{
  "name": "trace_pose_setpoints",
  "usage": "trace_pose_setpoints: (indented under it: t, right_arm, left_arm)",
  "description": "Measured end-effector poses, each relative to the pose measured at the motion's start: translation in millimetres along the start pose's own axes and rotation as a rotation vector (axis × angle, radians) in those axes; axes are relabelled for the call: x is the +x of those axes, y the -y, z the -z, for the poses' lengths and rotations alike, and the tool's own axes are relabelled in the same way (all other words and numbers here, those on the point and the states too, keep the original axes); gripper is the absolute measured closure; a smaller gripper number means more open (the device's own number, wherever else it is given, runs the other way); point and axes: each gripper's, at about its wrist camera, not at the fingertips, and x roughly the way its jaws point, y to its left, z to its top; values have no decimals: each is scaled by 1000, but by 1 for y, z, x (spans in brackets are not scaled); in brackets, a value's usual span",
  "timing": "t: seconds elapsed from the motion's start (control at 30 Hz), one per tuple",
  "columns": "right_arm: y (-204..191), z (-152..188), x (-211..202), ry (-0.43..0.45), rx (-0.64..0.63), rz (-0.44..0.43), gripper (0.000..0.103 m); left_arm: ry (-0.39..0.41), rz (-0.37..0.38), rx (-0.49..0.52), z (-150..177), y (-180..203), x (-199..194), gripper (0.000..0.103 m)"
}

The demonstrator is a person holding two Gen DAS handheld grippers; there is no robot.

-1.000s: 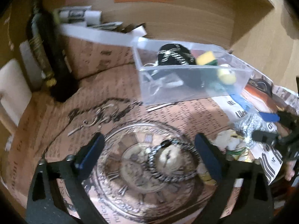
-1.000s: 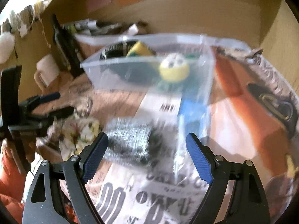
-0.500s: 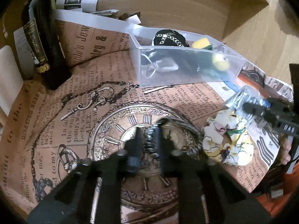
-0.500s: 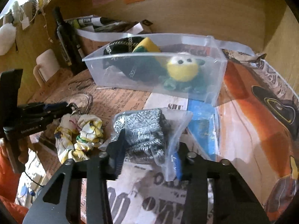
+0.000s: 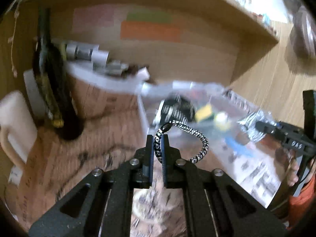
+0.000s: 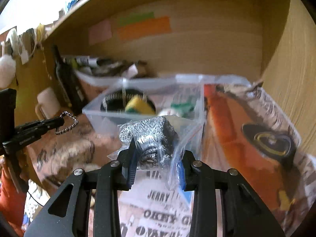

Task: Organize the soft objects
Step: 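Place the cord into the box with the left gripper while the right releases the foil packet inside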

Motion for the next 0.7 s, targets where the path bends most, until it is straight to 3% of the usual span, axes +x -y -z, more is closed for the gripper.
trace_pose_setpoints:
  t: [0.13, 0.33, 0.7]
  right_arm:
    - [0, -20, 1, 44, -16, 11, 72]
    - [4, -39, 9, 73, -32, 19, 72]
    - [20, -53, 58, -10, -16, 41, 72]
  left_arm:
    - [49, 13, 13, -24, 12, 6, 97]
    - [35, -12, 9, -44, 20, 42, 97]
    - [-88, -38, -10, -47, 20, 113, 97]
